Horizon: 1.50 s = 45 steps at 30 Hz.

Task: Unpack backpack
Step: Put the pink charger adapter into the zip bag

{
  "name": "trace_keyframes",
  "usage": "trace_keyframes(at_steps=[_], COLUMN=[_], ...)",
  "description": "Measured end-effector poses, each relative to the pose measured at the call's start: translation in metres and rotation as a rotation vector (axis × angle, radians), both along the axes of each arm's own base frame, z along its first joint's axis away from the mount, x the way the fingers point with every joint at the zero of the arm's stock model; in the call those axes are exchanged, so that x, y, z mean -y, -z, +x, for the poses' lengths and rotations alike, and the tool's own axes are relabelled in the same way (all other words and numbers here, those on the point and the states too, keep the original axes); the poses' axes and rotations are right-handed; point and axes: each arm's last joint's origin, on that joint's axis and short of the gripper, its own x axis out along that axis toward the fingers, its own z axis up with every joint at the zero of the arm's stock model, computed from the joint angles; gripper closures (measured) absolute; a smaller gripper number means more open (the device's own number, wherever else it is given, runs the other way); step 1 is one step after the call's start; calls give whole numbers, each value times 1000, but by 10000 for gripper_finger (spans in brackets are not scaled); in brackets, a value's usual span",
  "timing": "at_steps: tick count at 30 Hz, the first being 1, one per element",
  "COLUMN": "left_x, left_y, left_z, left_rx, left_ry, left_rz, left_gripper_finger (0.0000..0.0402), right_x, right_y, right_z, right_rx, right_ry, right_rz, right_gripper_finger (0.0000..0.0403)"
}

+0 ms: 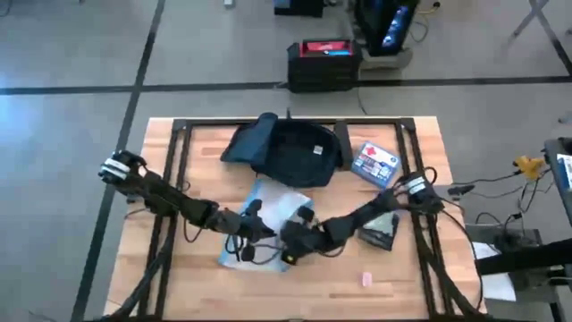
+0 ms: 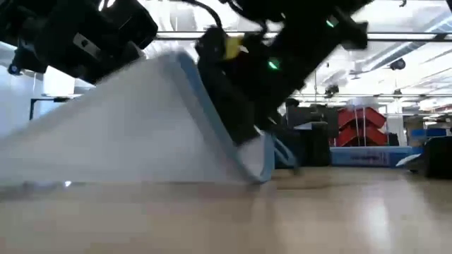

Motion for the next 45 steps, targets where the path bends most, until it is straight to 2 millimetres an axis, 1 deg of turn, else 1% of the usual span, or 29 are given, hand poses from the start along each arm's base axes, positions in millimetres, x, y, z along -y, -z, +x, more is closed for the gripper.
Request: trace_keyframes(at_steps=[2,5,9,12,15,20,23,26,29,31,36,39,41,45], left_x=[0,-1,-1,-1,-1,-1,-1,-1,-1,-2,-2,-2,-2,-2], left_y=[1,3,5,5,5,5,5,6,6,6,6,6,6,6], left_z=[-1,-2,-3,-4,-4,-4,-4,-4,-4,-4,-4,-4,-4,-4], left_rx=[-10,-24,-33,-36,-37,-37,-37,-38,-38,-39,-41,-42,-42,-40], left_ry=[0,0,-9,-11,-14,-14,-14,-15,-15,-16,-16,-16,-16,-14], left_rz=[4,8,-8,-12,-17,-17,-17,-17,-17,-16,-15,-15,-14,-8], left_gripper_finger=[402,402,402,402,402,402,402,402,402,402,402,402,402,402], right_x=[-8,-18,-31,-42,-54,-72,-74,-75,-81,-85,-88,-89,-86,-78], right_y=[-10,-24,-48,-64,-74,-84,-89,-91,-86,-76,-43,-28,-20,-8], right_z=[-7,-20,-43,-62,-82,-122,-143,-155,-159,-160,-161,-160,-163,-167], right_rx=[-45,-152,-306,-449,-587,-730,-807,-836,-791,-771,-707,-657,-657,-610], right_ry=[-11,10,130,238,352,507,606,684,700,725,766,752,770,807], right_rz=[11,91,230,351,474,522,529,599,707,772,886,946,943,884], right_gripper_finger=[403,403,401,382,342,241,179,129,93,80,71,80,92,140])
